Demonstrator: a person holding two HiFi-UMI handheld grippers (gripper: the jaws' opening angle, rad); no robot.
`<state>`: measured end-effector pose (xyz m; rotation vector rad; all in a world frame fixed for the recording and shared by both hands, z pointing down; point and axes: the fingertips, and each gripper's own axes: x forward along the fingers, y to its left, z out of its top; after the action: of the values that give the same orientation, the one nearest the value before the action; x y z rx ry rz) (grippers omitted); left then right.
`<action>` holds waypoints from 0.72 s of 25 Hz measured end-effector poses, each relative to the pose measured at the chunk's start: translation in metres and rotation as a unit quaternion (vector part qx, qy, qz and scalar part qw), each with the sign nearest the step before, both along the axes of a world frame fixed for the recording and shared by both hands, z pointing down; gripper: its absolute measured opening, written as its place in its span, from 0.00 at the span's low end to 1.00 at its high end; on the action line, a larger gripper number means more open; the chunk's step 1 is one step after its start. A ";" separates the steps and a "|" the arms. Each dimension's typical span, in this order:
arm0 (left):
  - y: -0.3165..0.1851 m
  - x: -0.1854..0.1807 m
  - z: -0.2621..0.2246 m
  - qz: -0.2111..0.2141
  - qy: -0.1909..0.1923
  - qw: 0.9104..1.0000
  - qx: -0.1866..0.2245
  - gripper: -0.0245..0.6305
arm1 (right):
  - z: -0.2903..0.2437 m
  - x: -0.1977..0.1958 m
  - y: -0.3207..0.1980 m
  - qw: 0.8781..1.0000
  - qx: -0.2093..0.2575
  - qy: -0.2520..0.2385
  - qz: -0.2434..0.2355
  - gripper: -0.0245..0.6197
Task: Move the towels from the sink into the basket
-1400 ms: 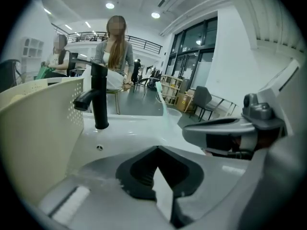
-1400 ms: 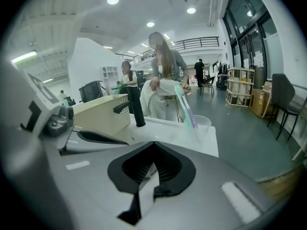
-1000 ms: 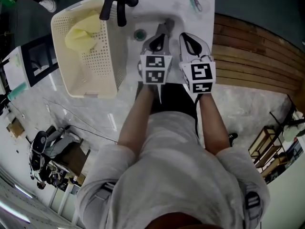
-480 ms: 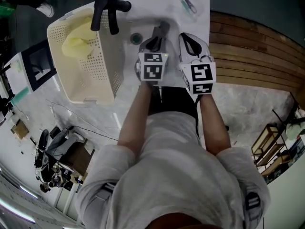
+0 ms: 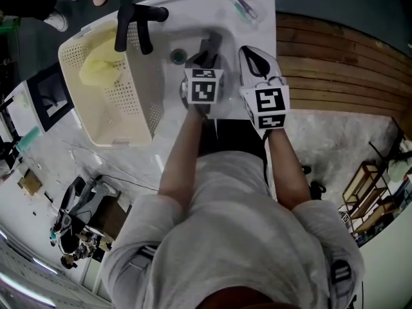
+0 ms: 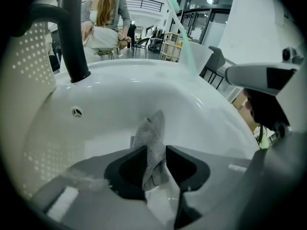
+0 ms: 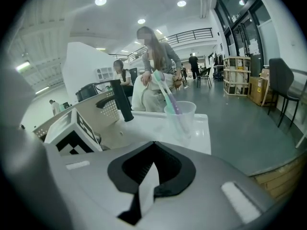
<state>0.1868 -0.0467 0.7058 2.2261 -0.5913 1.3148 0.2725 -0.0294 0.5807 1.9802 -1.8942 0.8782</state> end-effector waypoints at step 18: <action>-0.015 -0.008 -0.021 -0.010 -0.006 0.998 0.062 0.07 | -0.015 0.003 0.000 1.000 0.009 0.011 -0.002 0.05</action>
<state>0.1791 -0.0613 0.6852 2.3052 -0.7154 1.3156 0.2753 -0.0296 0.5662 1.9867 -1.9000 0.8365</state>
